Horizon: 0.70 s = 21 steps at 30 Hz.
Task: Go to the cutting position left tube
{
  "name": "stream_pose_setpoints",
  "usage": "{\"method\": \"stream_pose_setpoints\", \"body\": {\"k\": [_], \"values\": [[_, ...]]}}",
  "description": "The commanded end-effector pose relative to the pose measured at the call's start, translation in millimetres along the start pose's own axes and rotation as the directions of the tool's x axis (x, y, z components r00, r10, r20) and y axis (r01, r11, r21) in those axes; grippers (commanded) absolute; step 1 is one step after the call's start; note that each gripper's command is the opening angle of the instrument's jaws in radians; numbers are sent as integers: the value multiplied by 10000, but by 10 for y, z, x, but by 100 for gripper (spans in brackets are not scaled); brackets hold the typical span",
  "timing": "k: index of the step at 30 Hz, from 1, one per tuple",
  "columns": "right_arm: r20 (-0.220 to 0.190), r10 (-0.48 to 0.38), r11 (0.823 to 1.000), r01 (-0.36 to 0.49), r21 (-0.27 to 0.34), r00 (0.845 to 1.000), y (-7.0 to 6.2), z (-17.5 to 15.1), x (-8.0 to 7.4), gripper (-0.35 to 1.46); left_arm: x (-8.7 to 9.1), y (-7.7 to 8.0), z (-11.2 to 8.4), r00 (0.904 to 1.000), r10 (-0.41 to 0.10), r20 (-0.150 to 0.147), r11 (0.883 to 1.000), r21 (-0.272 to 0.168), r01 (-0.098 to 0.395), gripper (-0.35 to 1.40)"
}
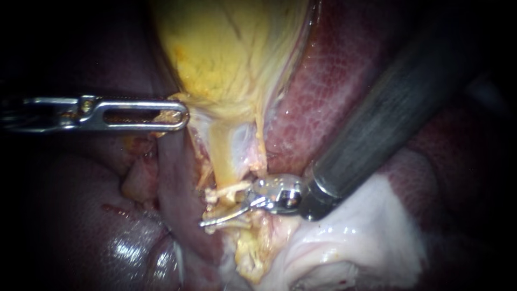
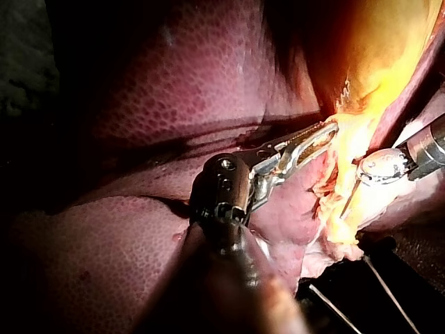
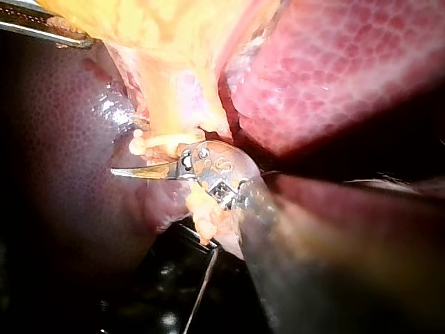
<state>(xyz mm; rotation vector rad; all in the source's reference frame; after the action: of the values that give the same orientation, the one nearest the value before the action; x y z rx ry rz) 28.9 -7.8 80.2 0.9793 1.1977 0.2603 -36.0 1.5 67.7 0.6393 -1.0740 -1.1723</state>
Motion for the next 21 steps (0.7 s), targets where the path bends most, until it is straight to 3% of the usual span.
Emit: {"method": "stream_pose_setpoints", "body": {"k": [1, 21], "values": [[18, -7, 10000, 7, 75, 10000, 0, 1, 0, 138, 0, 1, 1, 10000, 4, 2, 10000, -10, -4, -35], [-33, 126, 9999, -125, 100, 9999, 3, 6, 0, 137, 0, 2, 3, 10000, 7, 9, 10000, -19, -6, -35]]}}
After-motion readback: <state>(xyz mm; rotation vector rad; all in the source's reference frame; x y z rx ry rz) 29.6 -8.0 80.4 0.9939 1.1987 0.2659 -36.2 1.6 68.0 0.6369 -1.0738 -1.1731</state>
